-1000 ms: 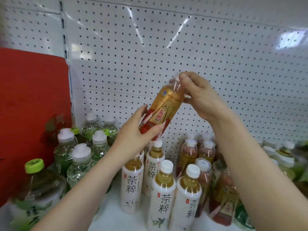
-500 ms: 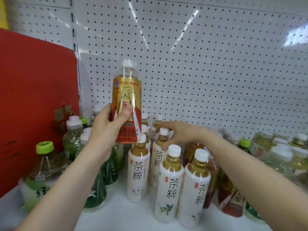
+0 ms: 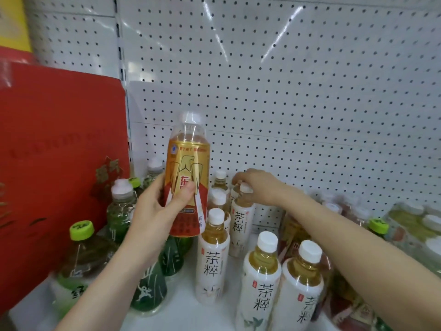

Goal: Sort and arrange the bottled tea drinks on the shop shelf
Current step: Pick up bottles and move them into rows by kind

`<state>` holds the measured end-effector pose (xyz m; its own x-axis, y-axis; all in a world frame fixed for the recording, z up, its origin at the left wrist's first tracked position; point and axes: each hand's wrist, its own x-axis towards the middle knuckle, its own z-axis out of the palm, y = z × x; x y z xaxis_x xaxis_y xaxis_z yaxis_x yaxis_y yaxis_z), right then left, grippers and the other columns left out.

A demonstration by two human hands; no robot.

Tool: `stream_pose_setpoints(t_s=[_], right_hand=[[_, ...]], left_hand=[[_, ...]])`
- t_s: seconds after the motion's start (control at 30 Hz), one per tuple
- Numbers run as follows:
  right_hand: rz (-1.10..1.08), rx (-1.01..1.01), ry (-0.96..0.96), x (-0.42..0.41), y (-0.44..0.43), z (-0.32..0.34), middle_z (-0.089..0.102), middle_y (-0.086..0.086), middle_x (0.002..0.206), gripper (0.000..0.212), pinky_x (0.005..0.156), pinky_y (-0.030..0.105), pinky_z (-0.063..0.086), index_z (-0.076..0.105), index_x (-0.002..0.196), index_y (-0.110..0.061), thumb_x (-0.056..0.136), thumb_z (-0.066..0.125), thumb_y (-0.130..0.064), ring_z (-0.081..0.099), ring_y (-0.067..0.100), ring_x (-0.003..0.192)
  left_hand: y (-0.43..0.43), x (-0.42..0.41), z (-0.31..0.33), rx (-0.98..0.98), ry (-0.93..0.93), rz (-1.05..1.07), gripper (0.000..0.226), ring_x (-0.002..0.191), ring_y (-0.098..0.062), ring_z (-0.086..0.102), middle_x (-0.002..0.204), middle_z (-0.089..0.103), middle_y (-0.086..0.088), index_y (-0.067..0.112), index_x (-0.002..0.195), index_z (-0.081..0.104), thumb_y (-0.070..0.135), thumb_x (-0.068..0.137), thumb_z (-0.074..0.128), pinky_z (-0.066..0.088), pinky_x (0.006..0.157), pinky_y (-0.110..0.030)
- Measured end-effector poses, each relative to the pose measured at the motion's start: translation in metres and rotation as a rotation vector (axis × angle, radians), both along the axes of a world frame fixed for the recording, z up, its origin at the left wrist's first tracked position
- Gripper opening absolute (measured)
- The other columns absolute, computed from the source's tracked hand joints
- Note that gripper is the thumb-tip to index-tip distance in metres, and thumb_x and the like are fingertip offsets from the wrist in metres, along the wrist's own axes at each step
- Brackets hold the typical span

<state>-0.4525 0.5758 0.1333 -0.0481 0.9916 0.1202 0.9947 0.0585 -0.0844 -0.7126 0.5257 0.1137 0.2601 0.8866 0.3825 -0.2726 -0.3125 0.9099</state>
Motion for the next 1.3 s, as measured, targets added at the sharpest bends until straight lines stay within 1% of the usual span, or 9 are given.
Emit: stream_pose_setpoints(t_s=[0.07,0.23,0.4,0.53,0.7,0.83,0.97,1.2,1.3], right_hand=[[0.099,0.088,0.075,-0.016,-0.003,0.005,0.060,0.003,0.122,0.040,0.090,0.031,0.047,0.056,0.134,-0.024,0.095,0.061,-0.033,0.057,0.019,0.108],[0.210,-0.126,0.101,-0.034,-0.014,0.001,0.067,-0.004,0.120,0.046,0.093,0.032,0.051,0.059,0.131,-0.027,0.089,0.067,-0.044,0.063,0.013,0.104],[0.126,-0.149,0.102,-0.010,-0.028,0.011,0.070,-0.002,0.120,0.048,0.097,0.032,0.048,0.059,0.132,-0.025,0.087,0.073,-0.034,0.063,0.014,0.105],[0.042,-0.159,0.132,0.014,-0.039,0.009,0.070,-0.003,0.120,0.044,0.101,0.035,0.048,0.062,0.126,-0.027,0.084,0.077,-0.030,0.065,0.012,0.103],[0.028,-0.199,0.115,0.012,-0.037,0.024,0.070,-0.011,0.114,0.043,0.099,0.034,0.050,0.067,0.117,-0.030,0.079,0.078,-0.046,0.064,0.009,0.103],[0.108,-0.074,0.045,-0.019,-0.005,0.031,0.066,-0.007,0.125,0.055,0.095,0.030,0.050,0.058,0.134,-0.026,0.086,0.068,-0.051,0.063,0.012,0.108],[0.117,-0.207,-0.127,-0.036,0.039,0.011,0.060,0.000,0.137,0.061,0.099,0.033,0.047,0.048,0.144,-0.023,0.090,0.068,-0.041,0.058,0.021,0.120],[0.160,-0.227,-0.093,-0.028,0.052,0.005,0.065,0.001,0.117,0.042,0.089,0.034,0.051,0.057,0.130,-0.016,0.093,0.065,-0.032,0.061,0.022,0.103],[0.145,-0.171,0.057,-0.019,0.032,0.024,0.059,-0.003,0.116,0.052,0.088,0.033,0.048,0.053,0.130,-0.015,0.092,0.062,-0.049,0.058,0.020,0.105]], left_hand=[[0.000,0.000,0.000,-0.007,-0.005,0.002,0.048,0.099,-0.008,0.071,0.107,0.075,0.014,0.035,0.111,0.062,0.046,0.065,0.069,0.053,0.081,-0.031],[-0.001,0.002,-0.003,-0.001,0.010,-0.013,0.047,0.101,-0.009,0.071,0.110,0.074,0.011,0.033,0.115,0.061,0.041,0.070,0.068,0.057,0.083,-0.031],[-0.001,0.000,-0.008,-0.005,0.004,-0.017,0.052,0.103,-0.010,0.070,0.113,0.073,0.008,0.031,0.118,0.060,0.043,0.068,0.069,0.055,0.084,-0.033],[0.000,0.000,-0.008,0.011,0.007,-0.025,0.052,0.101,-0.008,0.071,0.111,0.074,0.009,0.028,0.121,0.060,0.041,0.071,0.068,0.058,0.078,-0.023],[0.000,0.003,-0.006,0.003,-0.003,-0.028,0.049,0.098,-0.005,0.071,0.107,0.074,0.014,0.029,0.118,0.060,0.040,0.071,0.067,0.057,0.072,-0.018],[0.002,0.002,-0.006,-0.017,0.015,-0.021,0.042,0.097,-0.002,0.070,0.105,0.074,0.018,0.037,0.113,0.060,0.040,0.071,0.067,0.057,0.069,-0.017],[0.002,0.002,-0.009,-0.043,0.017,-0.023,0.040,0.094,-0.005,0.072,0.103,0.075,0.015,0.035,0.113,0.061,0.035,0.074,0.068,0.057,0.072,-0.023],[0.000,-0.001,-0.017,-0.048,0.028,-0.022,0.040,0.096,-0.007,0.071,0.105,0.075,0.010,0.028,0.117,0.062,0.029,0.077,0.068,0.055,0.069,-0.015],[-0.003,-0.003,-0.018,-0.060,0.007,-0.036,0.041,0.098,-0.008,0.071,0.107,0.075,0.009,0.029,0.117,0.062,0.034,0.080,0.077,0.056,0.071,-0.016]])
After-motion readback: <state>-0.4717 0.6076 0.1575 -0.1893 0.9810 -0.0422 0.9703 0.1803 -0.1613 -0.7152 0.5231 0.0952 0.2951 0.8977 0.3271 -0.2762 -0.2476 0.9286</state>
